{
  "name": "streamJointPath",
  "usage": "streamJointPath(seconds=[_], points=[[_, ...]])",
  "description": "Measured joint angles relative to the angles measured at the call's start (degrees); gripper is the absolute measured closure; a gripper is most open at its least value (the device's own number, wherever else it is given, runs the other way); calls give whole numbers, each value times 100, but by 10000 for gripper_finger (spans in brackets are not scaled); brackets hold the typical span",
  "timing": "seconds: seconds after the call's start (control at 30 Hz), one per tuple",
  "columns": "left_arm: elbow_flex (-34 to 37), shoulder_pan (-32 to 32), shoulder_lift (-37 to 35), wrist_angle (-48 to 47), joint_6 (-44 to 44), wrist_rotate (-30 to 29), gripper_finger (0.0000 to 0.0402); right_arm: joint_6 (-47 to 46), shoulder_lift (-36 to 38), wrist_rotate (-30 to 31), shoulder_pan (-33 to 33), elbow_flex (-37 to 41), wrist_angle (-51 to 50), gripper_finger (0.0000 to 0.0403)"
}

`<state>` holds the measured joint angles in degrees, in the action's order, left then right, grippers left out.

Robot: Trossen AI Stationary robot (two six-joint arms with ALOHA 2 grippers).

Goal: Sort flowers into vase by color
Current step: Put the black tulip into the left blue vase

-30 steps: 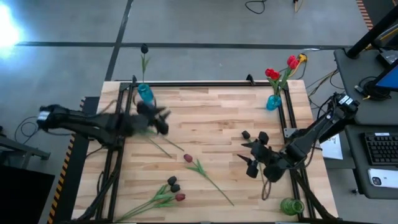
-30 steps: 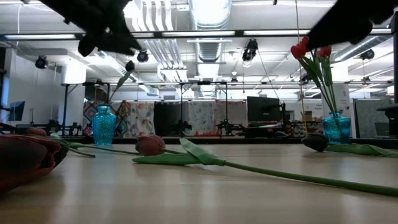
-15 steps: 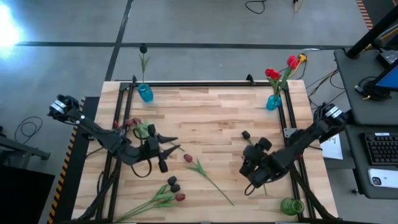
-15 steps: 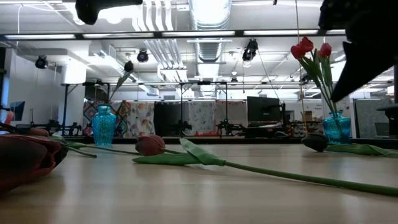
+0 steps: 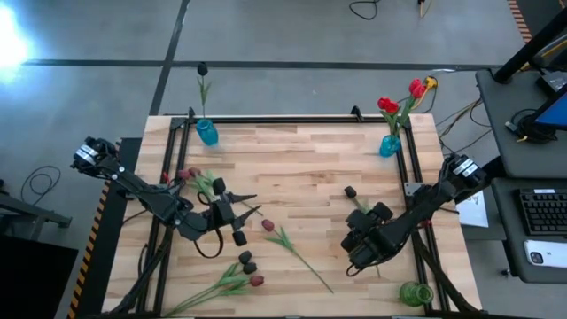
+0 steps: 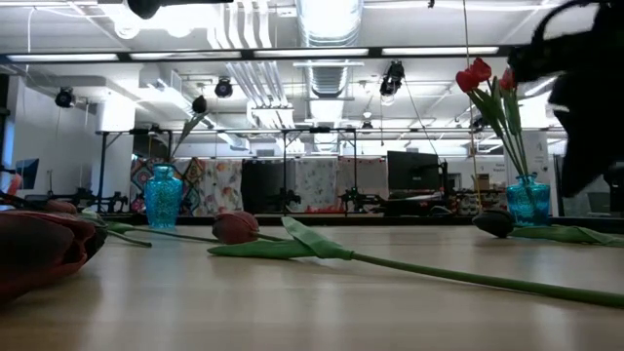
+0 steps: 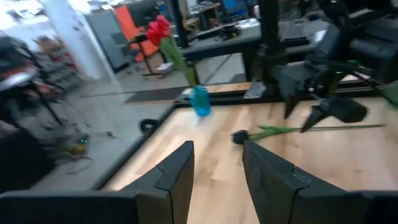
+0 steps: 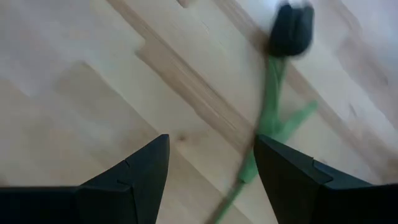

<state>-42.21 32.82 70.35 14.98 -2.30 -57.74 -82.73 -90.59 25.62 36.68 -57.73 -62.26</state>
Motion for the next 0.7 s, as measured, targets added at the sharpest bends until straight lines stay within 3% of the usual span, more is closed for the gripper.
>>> streamJointPath(seconds=[0.43,0.6,0.7], points=[[-69,-32,430,-15,87,-78,279,-426,247,-61,342,480,116,177],[193,-254,377,50,438,394,279,-453,276,-408,344,573,101,177],[366,-492,362,35,706,986,279,-453,382,-387,334,703,70,177]])
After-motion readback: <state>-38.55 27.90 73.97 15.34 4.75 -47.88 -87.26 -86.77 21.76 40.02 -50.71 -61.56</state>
